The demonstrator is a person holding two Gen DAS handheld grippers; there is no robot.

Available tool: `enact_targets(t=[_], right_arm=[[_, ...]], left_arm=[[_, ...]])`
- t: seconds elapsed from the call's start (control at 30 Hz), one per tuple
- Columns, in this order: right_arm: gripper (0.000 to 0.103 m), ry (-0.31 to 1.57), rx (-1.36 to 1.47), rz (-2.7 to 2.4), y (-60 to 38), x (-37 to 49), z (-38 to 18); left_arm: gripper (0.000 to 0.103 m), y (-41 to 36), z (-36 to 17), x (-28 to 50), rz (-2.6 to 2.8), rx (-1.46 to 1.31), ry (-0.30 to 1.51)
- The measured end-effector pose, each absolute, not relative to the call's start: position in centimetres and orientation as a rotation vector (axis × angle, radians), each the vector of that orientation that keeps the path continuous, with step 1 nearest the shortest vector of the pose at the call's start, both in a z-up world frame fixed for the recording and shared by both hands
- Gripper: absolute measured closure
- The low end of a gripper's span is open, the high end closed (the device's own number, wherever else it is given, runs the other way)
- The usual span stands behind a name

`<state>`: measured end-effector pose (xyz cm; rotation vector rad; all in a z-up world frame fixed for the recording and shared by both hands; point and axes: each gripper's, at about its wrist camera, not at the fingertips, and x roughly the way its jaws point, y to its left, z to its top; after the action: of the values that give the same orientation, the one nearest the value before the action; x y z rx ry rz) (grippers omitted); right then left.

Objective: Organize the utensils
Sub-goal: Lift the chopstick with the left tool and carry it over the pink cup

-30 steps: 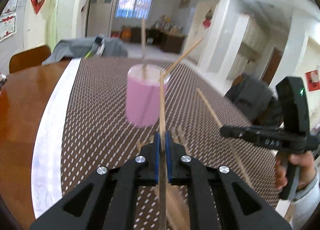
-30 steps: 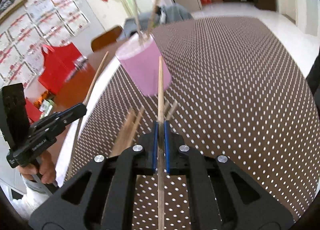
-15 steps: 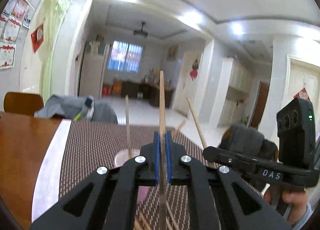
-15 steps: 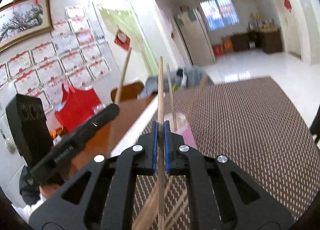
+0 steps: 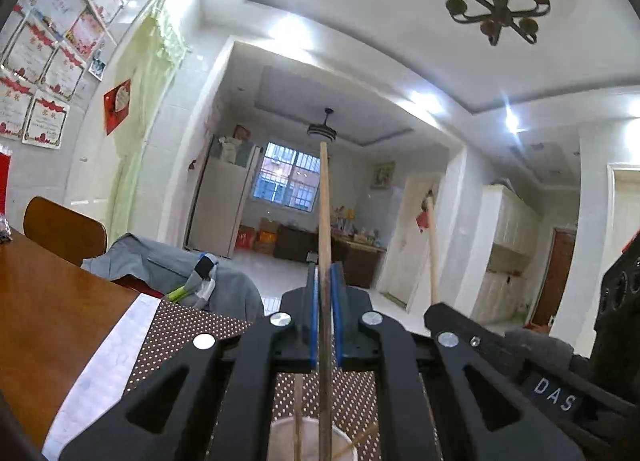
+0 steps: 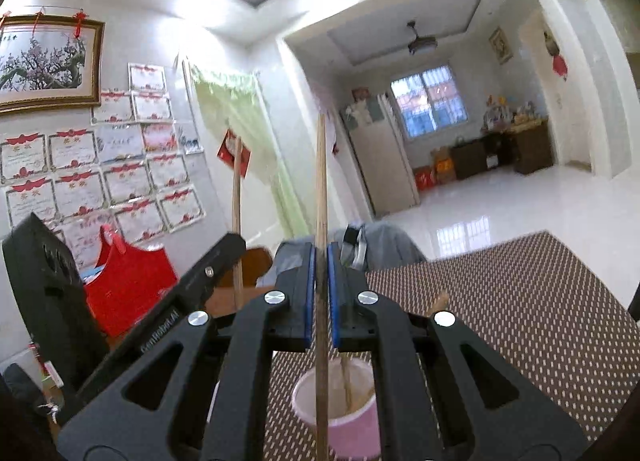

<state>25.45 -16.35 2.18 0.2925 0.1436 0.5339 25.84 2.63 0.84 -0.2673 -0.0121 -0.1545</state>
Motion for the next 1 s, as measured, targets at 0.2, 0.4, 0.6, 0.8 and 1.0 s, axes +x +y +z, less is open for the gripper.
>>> enact_targets(t=[0.2, 0.4, 0.6, 0.8, 1.0], right_arm=[[0.097, 0.092, 0.316, 0.530, -15.6, 27.4, 2.1], [0.097, 0.053, 0.348, 0.522, -15.3, 28.5, 2.1], [0.096, 0.037, 0.363, 0.510, -15.0, 29.3, 1.4], [0.096, 0.060, 0.343, 0.509, -14.1, 29.7, 0.3], [0.096, 0.084, 0.311, 0.511, -13.6, 29.0, -0.4]], left_arm=[[0.097, 3.3, 0.5, 27.5, -0.136, -0.288, -0.063], [0.097, 3.6, -0.1, 28.2, -0.102, -0.317, -0.110], [0.097, 3.5, -1.5, 29.2, -0.078, -0.310, -0.089], [0.097, 3.4, -2.5, 29.7, -0.074, -0.286, -0.048], [0.097, 3.1, -3.0, 29.1, -0.089, -0.258, -0.005]])
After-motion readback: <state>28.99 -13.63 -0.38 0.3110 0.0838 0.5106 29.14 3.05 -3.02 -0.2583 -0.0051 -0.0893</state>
